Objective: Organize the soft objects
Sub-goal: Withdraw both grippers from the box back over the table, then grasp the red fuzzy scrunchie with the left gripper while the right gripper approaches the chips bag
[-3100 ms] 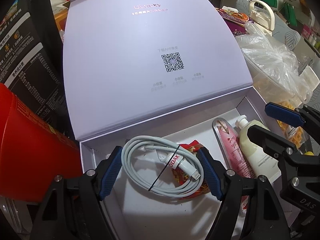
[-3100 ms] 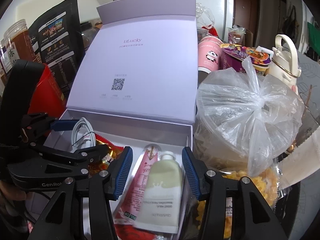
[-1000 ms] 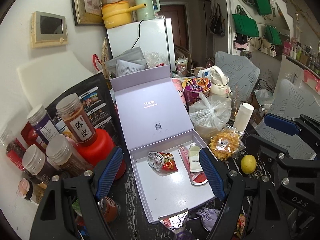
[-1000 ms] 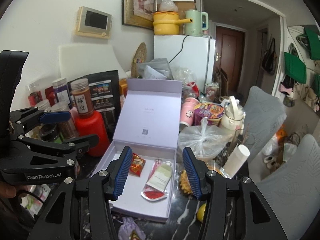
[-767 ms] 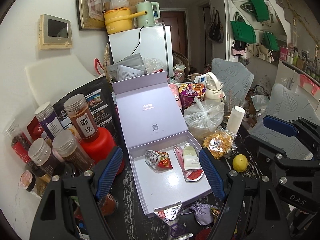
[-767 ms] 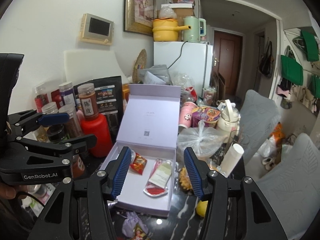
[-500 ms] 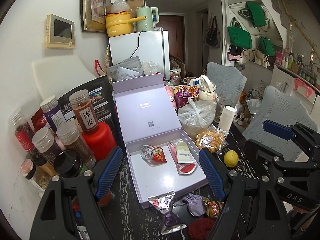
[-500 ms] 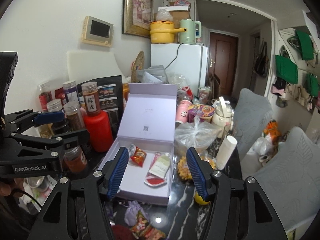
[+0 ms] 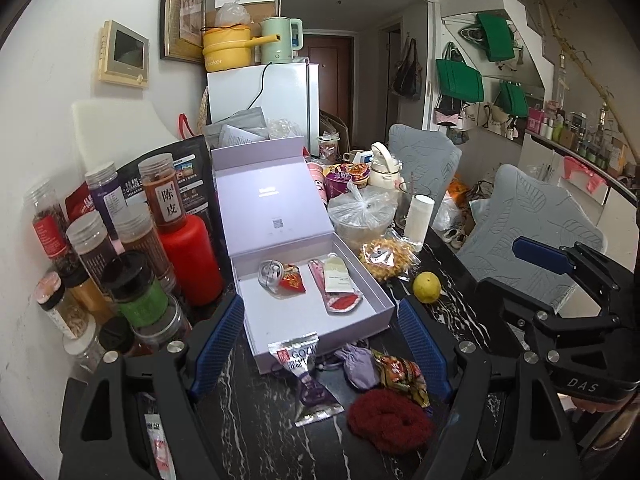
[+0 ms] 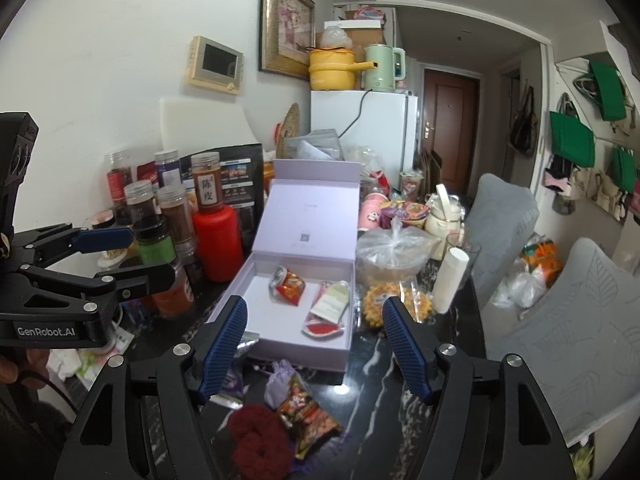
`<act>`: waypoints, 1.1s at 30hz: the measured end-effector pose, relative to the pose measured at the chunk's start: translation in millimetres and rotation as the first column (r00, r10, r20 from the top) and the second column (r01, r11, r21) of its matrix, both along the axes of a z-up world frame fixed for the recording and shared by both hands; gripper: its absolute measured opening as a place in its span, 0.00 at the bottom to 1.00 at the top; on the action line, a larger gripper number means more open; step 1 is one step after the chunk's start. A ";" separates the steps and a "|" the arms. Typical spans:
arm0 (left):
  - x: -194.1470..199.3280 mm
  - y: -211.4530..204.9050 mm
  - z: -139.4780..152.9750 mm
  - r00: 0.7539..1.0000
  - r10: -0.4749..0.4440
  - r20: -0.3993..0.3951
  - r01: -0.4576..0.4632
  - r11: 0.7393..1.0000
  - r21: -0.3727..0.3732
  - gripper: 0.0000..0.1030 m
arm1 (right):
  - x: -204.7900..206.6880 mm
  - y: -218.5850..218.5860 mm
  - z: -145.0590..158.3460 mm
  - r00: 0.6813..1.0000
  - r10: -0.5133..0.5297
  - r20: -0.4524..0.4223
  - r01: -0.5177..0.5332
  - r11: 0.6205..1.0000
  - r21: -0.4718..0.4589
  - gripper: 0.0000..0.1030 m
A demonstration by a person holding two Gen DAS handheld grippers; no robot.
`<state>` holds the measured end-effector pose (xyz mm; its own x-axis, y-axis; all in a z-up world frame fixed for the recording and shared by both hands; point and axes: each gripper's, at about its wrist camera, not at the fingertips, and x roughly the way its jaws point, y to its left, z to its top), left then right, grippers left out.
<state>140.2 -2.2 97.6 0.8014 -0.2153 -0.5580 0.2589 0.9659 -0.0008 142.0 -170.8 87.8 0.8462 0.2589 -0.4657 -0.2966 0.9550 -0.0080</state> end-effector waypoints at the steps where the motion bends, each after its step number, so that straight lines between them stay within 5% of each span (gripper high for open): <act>1: -2.3 0.2 -0.8 1.000 -0.002 0.003 0.002 1.000 -0.002 0.82 | -4.2 -0.1 -1.6 1.000 0.003 0.001 -0.003 1.000 0.004 0.71; 5: -15.9 2.5 -6.9 0.999 0.011 0.031 -0.011 1.000 -0.003 0.98 | -16.8 -0.8 -9.2 1.000 0.008 0.000 -0.008 1.000 0.011 0.72; 19: -32.3 3.1 -56.8 0.999 0.012 -0.031 -0.012 1.000 -0.024 0.98 | -41.9 -8.2 -50.7 0.998 -0.035 -0.046 0.036 0.999 0.012 0.79; 28: -32.8 -20.7 -103.9 0.992 -0.082 -0.097 0.081 0.997 -0.017 0.98 | -44.2 -22.0 -89.9 0.993 -0.085 -0.083 0.085 0.996 0.006 0.81; 33: -29.8 -32.8 -127.6 0.978 -0.141 -0.151 0.131 0.989 -0.075 0.98 | -43.8 -34.3 -111.9 0.988 -0.099 -0.117 0.102 0.994 0.025 0.81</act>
<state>110.4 -35.0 -30.0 0.6667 -0.3557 -0.6550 0.3795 0.9183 -0.1125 98.2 -205.1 -24.1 0.8096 0.1911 -0.5550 -0.1963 0.9792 0.0509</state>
